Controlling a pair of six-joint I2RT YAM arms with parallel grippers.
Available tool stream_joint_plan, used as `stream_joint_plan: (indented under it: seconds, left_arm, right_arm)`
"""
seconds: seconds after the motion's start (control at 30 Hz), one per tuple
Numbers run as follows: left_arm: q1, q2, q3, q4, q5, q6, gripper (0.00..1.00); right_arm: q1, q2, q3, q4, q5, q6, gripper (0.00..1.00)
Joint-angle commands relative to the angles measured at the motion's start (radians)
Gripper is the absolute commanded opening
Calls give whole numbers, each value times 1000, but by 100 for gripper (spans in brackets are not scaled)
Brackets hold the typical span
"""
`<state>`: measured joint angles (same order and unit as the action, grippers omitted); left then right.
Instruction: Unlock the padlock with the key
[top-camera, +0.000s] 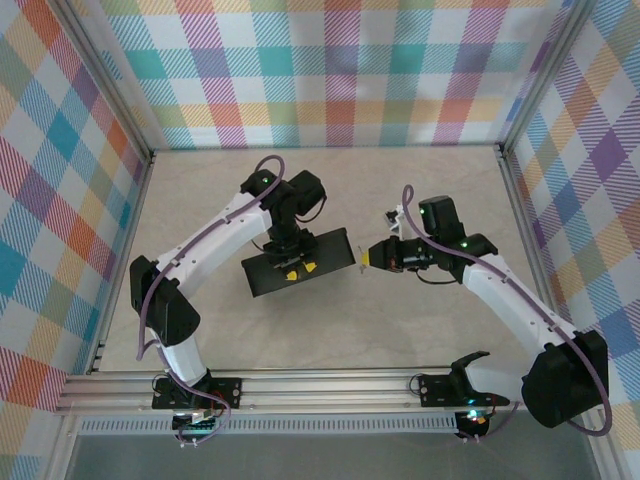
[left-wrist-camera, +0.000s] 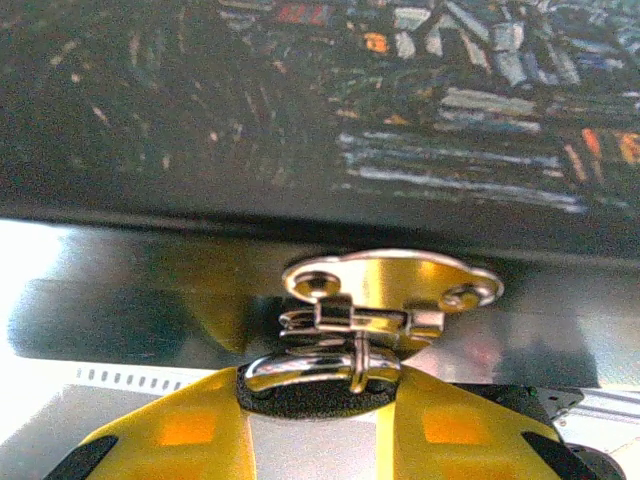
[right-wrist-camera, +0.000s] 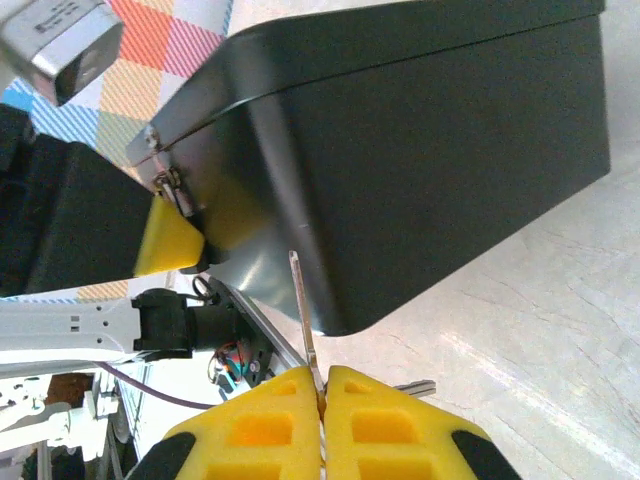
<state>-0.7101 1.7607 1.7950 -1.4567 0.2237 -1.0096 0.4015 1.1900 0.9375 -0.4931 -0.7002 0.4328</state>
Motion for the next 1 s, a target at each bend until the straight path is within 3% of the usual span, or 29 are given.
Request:
stream_joint_plan:
  seconds: [0.0, 0.6, 0.97]
  left_arm:
    - [14, -12, 4, 17, 24, 6, 25]
    - [112, -30, -54, 61, 66, 70, 34]
    - [168, -31, -50, 79, 82, 109, 49]
  right_arm:
    - [28, 20, 48, -20, -4, 10, 9]
    - [102, 134, 212, 6, 21, 66, 8]
    - [118, 190, 273, -20, 39, 62, 8]
